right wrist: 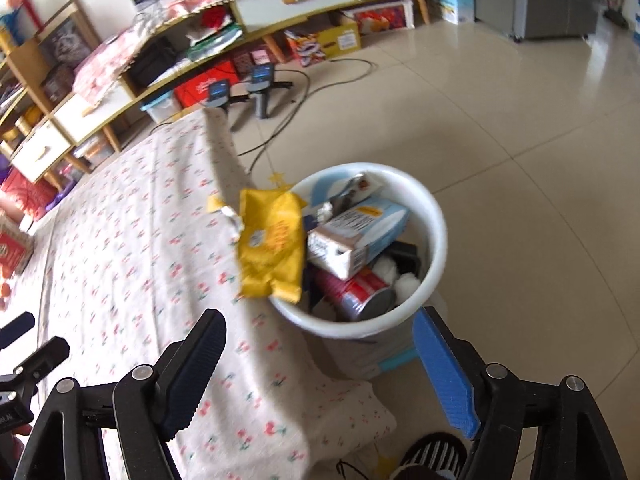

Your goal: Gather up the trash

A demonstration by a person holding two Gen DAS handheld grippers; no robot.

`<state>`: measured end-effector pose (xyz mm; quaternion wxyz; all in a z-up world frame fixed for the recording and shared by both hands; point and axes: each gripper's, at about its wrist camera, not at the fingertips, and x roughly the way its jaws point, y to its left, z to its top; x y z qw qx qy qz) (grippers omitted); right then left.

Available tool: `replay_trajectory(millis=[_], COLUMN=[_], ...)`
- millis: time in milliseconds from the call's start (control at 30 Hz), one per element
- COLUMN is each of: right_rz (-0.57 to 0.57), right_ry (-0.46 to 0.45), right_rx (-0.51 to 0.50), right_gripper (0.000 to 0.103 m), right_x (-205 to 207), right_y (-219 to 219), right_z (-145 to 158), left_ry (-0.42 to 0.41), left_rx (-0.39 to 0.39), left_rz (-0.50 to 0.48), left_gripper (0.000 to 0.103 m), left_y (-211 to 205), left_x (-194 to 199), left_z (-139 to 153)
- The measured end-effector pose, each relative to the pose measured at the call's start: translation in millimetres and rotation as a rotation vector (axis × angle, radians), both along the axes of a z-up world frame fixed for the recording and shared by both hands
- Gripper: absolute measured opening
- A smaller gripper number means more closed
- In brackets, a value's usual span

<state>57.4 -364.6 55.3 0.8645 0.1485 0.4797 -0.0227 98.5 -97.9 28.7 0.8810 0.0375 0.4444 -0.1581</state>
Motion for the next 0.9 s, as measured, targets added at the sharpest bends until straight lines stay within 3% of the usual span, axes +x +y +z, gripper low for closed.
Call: replay_trajectory(millis=[267, 367, 533, 900], right_rz=[0.031, 0.046, 0.099, 0.145], right_ry=[-0.100, -0.146, -0.138, -0.199], right_rx=[-0.091, -0.130, -0.222, -0.262], right_gripper=[0.098, 0.099, 0.099, 0.099], right_x=[-42.4, -53.3, -52.0, -57.9], right_y=[53.4, 70.0, 95.0, 118.1], right_z=[2.4, -6.7, -22.0, -22.4], left_ry=[-0.087, -0.128, -0.192, -0.178], left_rx=[0.066, 0.081, 0.129, 0.077], left_rz=[0.152, 0.181, 0.216, 0.289], left_gripper=[0.103, 0.103, 0.103, 0.103], left_y=[43.2, 49.3, 52.9, 66.0], left_x=[-51.5, -68.4, -85.5, -92.0], left_z=[4.1, 0.1, -2.1, -6.6])
